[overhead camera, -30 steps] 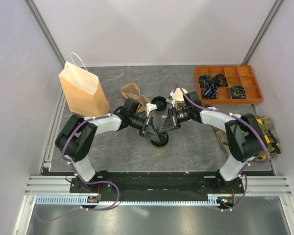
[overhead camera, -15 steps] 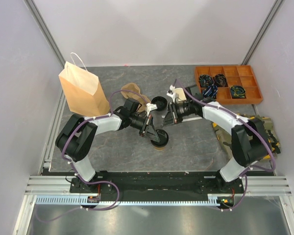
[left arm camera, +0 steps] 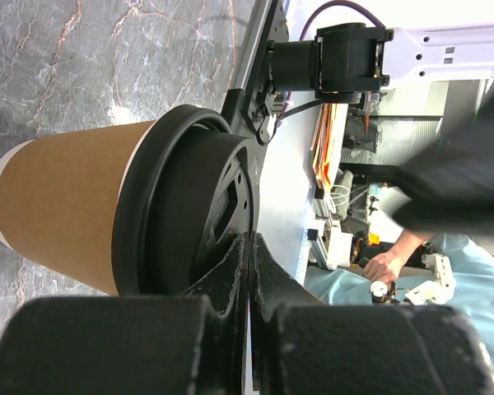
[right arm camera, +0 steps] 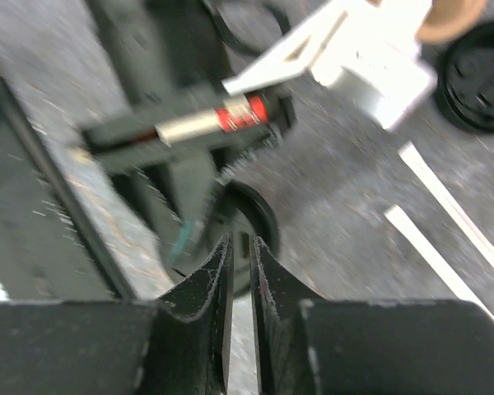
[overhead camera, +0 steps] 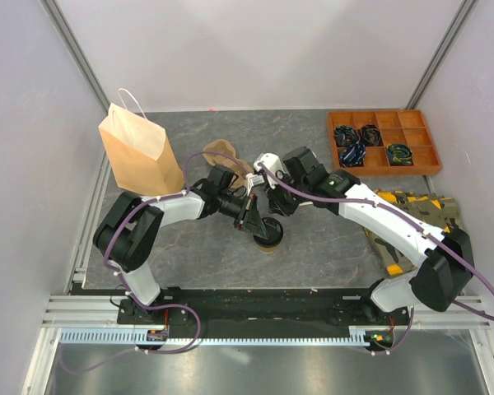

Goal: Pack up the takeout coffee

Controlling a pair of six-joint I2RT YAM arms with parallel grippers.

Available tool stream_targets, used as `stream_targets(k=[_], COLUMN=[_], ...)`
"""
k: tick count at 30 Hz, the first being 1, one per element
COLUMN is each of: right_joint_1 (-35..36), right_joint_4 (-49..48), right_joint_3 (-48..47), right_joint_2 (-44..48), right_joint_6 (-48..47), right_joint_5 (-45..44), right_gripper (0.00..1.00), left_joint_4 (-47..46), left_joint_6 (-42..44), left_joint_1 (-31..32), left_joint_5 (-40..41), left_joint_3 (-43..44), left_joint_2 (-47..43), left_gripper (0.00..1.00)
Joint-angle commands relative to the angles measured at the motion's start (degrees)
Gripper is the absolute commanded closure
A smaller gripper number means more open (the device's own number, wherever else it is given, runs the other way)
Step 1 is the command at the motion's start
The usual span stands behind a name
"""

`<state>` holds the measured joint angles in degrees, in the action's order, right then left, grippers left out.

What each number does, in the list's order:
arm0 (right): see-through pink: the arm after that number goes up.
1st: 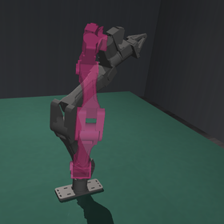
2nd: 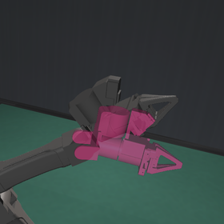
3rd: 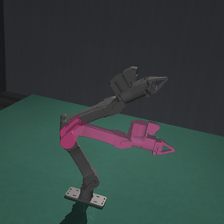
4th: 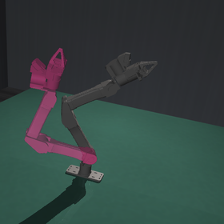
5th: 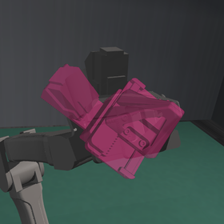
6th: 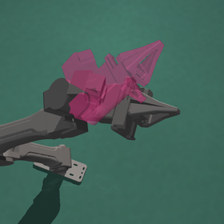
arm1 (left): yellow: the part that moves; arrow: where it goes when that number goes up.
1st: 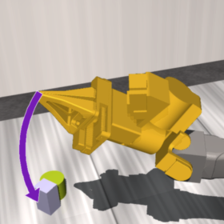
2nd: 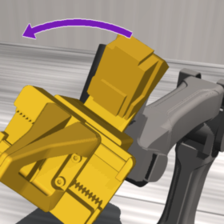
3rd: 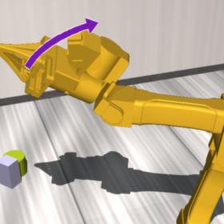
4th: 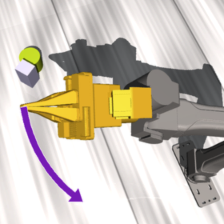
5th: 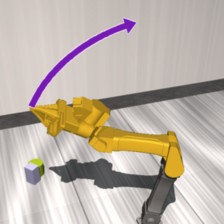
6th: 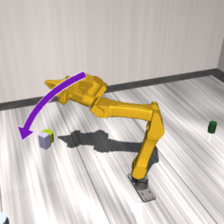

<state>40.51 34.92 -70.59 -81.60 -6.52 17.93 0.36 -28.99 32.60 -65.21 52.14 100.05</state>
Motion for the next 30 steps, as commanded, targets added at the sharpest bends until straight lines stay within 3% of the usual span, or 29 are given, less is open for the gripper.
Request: stream_targets(k=[1, 21, 30], right_joint_1=[2.11, 5.37, 5.37], right_joint_4=[1.29, 4.19, 1.3], right_joint_3=[0.89, -2.98, 0.18], right_joint_2=[-1.71, -3.65, -6.11], right_joint_6=[-5.42, -8.24, -8.51], right_joint_5=[-7.21, -8.88, -9.14], right_gripper=[0.8, 0.85, 0.85], left_joint_4=[1.84, 1.75, 1.84], left_joint_6=[3.24, 3.33, 3.16], left_joint_1=[-0.26, -0.26, -0.26], left_joint_5=[6.06, 6.06, 5.88], left_joint_3=[-0.37, -0.46, -0.2], left_joint_2=[1.99, 2.08, 2.17], left_gripper=[0.98, 0.98, 0.98])
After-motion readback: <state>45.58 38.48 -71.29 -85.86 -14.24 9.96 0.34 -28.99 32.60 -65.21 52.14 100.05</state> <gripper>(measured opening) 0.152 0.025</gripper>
